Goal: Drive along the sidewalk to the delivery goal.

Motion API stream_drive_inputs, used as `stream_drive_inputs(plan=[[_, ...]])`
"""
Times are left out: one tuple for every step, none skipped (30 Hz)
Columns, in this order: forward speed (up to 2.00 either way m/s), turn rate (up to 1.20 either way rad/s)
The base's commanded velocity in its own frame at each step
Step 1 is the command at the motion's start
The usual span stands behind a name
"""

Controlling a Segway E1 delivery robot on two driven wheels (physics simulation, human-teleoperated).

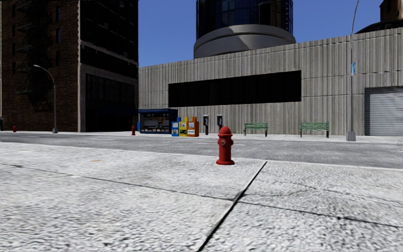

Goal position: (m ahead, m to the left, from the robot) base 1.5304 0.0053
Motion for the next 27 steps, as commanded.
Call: stream_drive_inputs(plan=[[1.52,-0.4],[1.52,-0.15],[1.52,0.0],[1.52,0.0],[1.52,0.0],[1.52,0.0],[1.52,0.0],[1.52,0.0],[1.52,0.0],[1.52,0.0],[1.52,0.0],[1.52,0.0],[1.52,0.0],[1.52,0.0],[1.52,0.0],[1.52,0.0],[1.52,0.0],[1.52,0.0],[1.52,0.0],[1.52,0.0],[1.52,0.0],[1.52,0.0],[1.52,0.0],[1.52,0.0],[1.52,0.0],[1.52,0.0],[1.52,0.0]])
